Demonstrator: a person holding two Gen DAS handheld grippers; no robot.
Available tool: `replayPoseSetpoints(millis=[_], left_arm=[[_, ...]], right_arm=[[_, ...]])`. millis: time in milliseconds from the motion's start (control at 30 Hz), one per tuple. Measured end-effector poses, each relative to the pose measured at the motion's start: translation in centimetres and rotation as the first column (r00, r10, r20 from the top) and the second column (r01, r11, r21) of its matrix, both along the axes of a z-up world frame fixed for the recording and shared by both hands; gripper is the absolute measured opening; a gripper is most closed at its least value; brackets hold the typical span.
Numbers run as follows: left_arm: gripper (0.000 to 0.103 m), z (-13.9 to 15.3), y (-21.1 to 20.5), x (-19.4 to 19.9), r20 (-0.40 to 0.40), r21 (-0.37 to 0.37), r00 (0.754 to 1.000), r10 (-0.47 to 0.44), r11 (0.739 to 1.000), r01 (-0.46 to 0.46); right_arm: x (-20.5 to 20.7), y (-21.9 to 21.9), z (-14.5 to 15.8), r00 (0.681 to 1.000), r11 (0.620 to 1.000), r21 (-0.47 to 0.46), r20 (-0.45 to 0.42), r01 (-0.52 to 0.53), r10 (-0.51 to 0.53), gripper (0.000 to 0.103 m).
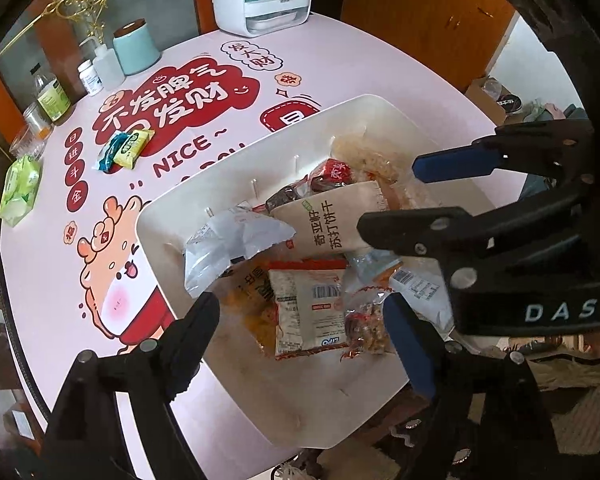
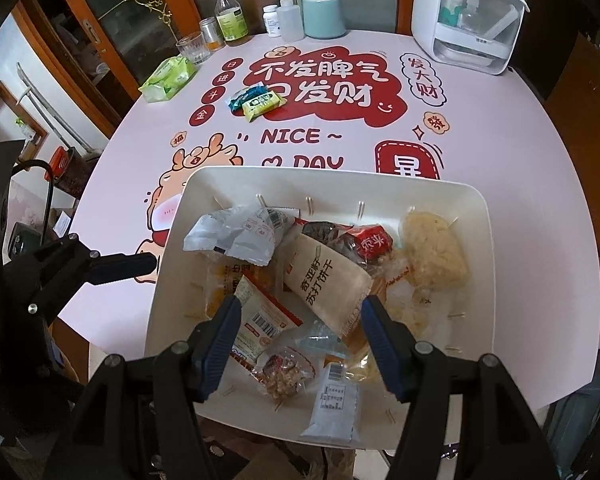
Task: Organize snacks
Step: 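Release the white printed bag and wafer pack into the white tray with both grippers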
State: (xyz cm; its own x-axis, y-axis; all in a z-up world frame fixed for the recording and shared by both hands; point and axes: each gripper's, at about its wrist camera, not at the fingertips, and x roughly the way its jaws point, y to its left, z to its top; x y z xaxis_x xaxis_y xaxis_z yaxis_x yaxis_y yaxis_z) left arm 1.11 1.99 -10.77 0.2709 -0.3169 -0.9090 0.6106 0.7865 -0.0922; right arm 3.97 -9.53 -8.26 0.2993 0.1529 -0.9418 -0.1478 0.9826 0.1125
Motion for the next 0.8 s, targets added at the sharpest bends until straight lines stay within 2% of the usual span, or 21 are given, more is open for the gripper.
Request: replayPoseSetpoints(millis=[533, 800], left_arm=[[0.083, 1.1, 3.1, -0.1, 0.03, -0.036, 0.996, 0.085, 0.996, -0.084], [0.083, 2.8, 4.7, -0.1, 0.085, -0.023, 0.975, 0.205, 0.979, -0.204]], right_arm=[[0.2, 1.7, 1.2, 0.999, 0.999, -0.017, 0.027, -0.043, 0.044, 0.063], [2.1, 1.0, 2.8, 0.992, 0.994, 0.034, 0.07, -0.108, 0.105, 0.063]])
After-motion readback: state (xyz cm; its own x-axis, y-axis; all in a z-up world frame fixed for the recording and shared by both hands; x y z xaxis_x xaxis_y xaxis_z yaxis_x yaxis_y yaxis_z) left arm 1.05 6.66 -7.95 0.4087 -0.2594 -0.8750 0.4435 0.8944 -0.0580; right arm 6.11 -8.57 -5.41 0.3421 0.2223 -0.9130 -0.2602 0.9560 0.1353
